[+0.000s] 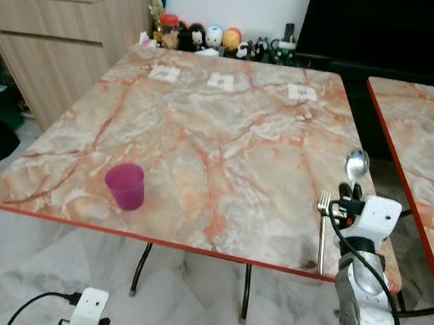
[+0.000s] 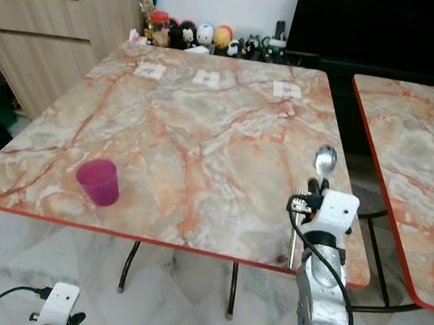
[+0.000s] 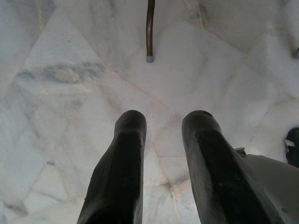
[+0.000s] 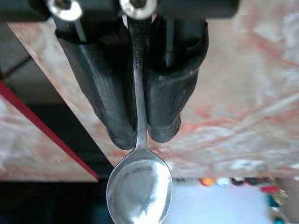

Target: Setting the table

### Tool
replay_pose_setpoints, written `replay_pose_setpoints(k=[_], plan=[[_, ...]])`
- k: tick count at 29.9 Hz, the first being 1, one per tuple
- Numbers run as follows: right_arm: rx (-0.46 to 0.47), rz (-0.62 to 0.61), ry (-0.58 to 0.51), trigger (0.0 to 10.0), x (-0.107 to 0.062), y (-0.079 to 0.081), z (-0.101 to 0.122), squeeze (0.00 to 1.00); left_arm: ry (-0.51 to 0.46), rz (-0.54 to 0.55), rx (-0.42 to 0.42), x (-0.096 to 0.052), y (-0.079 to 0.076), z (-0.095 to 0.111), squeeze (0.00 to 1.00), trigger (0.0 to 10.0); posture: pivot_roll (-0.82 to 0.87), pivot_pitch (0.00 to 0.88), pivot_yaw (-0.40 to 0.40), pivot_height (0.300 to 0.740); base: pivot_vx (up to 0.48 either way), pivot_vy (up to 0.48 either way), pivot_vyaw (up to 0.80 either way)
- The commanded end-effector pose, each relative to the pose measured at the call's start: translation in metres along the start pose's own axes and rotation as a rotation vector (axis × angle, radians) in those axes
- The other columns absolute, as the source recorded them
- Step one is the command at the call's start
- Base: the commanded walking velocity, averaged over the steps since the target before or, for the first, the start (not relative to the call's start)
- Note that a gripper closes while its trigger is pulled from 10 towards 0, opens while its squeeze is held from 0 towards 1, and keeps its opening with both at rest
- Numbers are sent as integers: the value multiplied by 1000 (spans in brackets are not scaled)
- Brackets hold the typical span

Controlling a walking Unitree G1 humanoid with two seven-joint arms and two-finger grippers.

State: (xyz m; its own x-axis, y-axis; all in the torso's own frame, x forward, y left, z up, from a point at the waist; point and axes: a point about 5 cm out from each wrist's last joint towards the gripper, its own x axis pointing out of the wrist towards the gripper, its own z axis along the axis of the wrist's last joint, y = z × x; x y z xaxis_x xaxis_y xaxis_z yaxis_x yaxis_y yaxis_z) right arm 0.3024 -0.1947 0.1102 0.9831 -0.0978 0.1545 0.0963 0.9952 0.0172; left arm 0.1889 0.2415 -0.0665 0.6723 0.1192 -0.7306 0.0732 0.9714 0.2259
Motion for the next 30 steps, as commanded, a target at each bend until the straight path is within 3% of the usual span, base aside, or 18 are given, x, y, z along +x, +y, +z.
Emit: replay_pose_setpoints(k=[1,8,20,26,30], plan=[[-33,37,-42,10000,-1,5,7,0,37,8,22,-1,1,-6,0,10000,79,0,-20,740,0,0,0],[-46,116,-105,10000,-4,10,18,0,53,29,59,-2,3,-9,0,10000,78,0,-20,740,0,-131,0],[-26,25,-115,10000,-4,2,23,0,62,39,63,-3,3,-12,0,10000,70,0,-18,740,0,-426,0],[-9,25,-95,10000,-4,2,20,0,64,44,63,-3,5,-13,0,10000,70,0,-19,740,0,-456,-700],[-29,4,-103,10000,-4,0,21,0,65,46,59,-3,5,-13,0,10000,68,0,-20,740,0,-458,0]])
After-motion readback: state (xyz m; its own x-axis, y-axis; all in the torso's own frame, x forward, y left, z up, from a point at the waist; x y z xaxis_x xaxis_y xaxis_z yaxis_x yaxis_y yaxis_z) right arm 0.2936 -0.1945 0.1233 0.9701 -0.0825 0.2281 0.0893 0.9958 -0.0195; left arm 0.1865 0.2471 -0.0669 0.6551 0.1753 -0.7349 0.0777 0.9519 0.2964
